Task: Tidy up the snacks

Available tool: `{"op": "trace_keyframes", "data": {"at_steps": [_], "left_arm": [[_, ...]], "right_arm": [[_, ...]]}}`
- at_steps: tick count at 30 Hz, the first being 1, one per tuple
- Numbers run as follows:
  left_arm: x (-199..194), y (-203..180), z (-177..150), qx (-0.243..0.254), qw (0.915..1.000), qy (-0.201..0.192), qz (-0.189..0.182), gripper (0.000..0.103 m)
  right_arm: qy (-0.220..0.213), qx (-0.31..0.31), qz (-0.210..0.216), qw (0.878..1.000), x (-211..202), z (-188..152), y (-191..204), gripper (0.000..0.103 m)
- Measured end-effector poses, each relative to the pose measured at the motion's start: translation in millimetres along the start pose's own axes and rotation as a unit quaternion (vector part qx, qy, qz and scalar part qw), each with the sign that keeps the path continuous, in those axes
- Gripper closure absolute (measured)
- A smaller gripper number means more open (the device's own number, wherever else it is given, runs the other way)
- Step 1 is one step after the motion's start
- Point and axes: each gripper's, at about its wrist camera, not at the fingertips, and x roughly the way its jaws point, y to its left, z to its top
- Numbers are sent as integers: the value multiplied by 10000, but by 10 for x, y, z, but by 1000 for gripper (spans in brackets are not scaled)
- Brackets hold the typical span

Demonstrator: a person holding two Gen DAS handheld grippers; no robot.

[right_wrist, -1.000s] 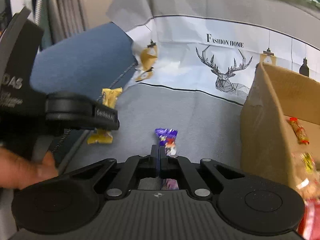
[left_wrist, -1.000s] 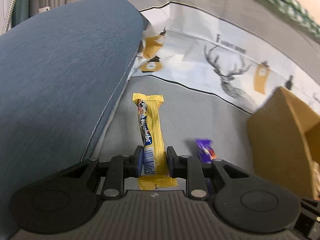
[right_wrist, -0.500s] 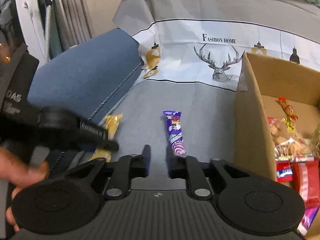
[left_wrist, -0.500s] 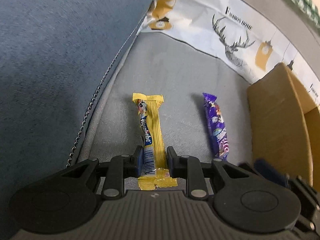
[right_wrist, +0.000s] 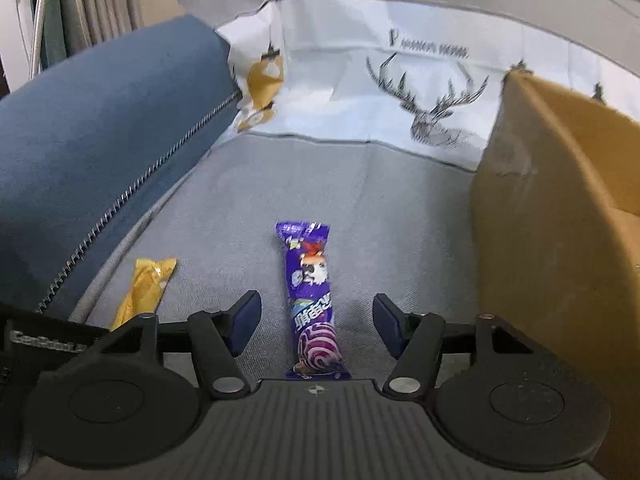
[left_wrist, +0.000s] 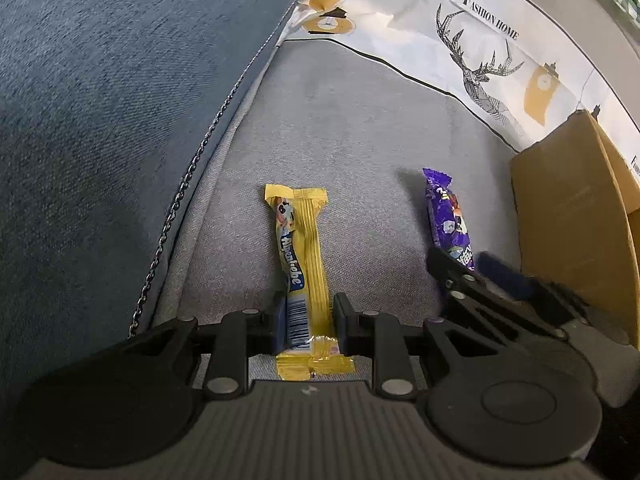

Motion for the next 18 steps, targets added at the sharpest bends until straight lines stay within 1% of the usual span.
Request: {"op": "trace_keyframes", "data": {"at_steps": [1,2,5,9,13,18], "left_arm": [[-2,0,2,6,10000,-4,0,76],[-5,-3,-3,3,10000,-9,1,76],[-12,-22,-11,35,10000,-23,2,76],[-38,-99,-48,252,9997,-57,-6,76],[-53,-153,-68,404,9991,-70,-94,76],[-33,-259,-125,703,9970,67,-330,76]], "right_arm": [[66,-26,19,10000,23,-7,4,71],[80,-36,52,9999,18,-18,4,81],[-74,-62,126,9999,-113,-24,13,81],[-130,-227,417,9988,-423,-68,68,81],[118,-211,573,9981,-718,-339,100,81],[573,120,645,9962,-964,-692,71,81]]}}
